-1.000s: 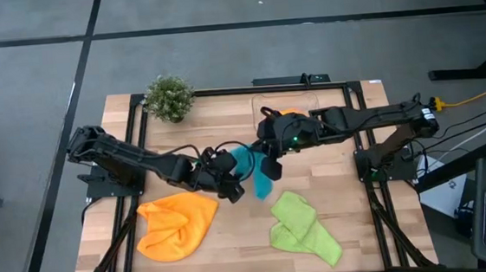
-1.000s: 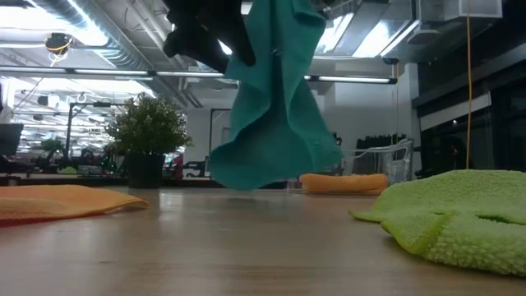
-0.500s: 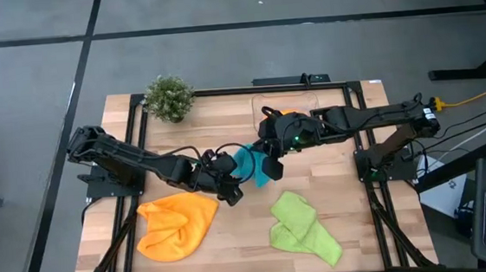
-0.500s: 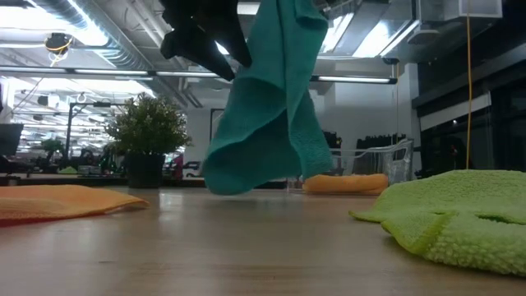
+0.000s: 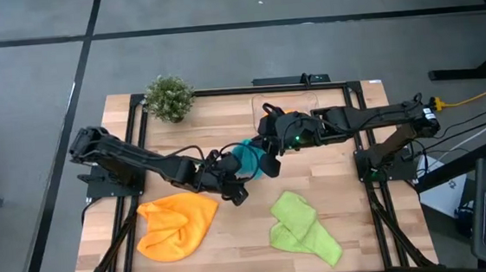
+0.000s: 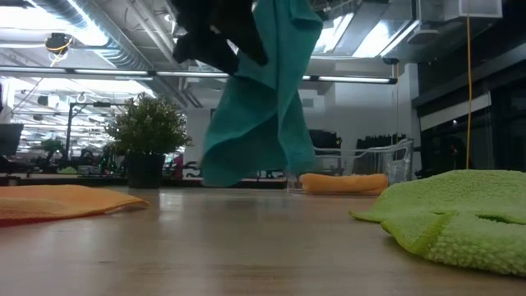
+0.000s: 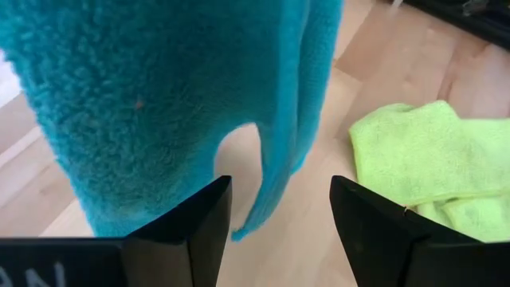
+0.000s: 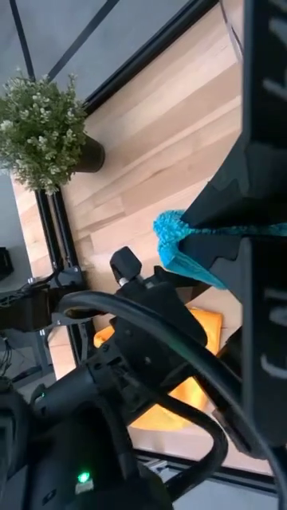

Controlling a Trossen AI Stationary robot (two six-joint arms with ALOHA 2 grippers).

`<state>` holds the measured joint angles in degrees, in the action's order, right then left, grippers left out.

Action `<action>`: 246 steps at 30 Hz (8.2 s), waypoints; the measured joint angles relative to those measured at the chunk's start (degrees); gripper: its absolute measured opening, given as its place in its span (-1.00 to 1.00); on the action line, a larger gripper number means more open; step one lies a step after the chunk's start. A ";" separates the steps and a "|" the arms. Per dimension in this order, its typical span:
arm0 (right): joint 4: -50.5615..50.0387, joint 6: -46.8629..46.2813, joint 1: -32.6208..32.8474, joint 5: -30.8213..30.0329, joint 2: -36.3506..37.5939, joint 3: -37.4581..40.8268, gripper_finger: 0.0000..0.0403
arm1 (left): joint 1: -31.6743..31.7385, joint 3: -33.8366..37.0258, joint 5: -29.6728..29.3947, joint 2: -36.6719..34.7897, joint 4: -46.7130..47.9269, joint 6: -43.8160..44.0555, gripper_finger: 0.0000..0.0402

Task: Fold microfiber towels
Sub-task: Fold the blue microfiber cloth

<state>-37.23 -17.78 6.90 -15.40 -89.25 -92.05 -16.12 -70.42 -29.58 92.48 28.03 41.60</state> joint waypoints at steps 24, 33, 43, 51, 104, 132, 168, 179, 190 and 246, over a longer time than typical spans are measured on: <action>-5.45 0.00 0.02 4.16 0.00 0.04 -0.98 | -0.63 -0.03 7.89 -0.83 8.11 2.62 -0.99; -6.41 -0.12 0.50 4.68 -0.02 0.30 -0.98 | -1.55 -0.06 6.61 -5.68 9.77 3.26 -1.00; -6.38 -0.15 0.48 4.50 -0.02 0.31 -0.98 | -1.55 -0.08 8.39 -10.44 10.44 1.60 -1.00; -6.32 -0.42 0.48 4.50 -0.02 0.31 -0.98 | -1.25 -0.08 12.07 -10.72 10.26 3.26 -0.74; -3.69 -1.01 0.54 2.12 -0.07 0.31 -0.98 | 2.31 -0.03 1.79 -5.59 -6.34 -10.65 -0.24; -3.28 0.01 0.48 1.97 -0.07 0.31 -0.98 | 1.68 -0.08 8.07 -0.80 2.48 -12.31 -0.24; -5.24 -1.31 0.51 4.01 -0.51 0.48 -0.75 | 1.64 -0.08 15.88 -3.77 12.60 -1.20 -1.00; -6.46 -1.46 1.49 8.11 -8.52 0.61 -0.21 | 1.38 -0.06 24.92 -4.05 17.09 2.20 -1.00; -10.29 7.74 10.04 -8.75 -10.08 0.61 -0.06 | 1.99 -0.06 23.79 -4.05 17.95 6.87 -1.00; 35.48 12.30 5.52 -1.30 -26.47 22.34 -0.05 | 10.51 6.09 36.12 -2.85 17.13 13.71 -1.00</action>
<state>-1.75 -5.49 12.41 -16.70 -115.72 -69.71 -5.61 -64.34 6.55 89.62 45.16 55.32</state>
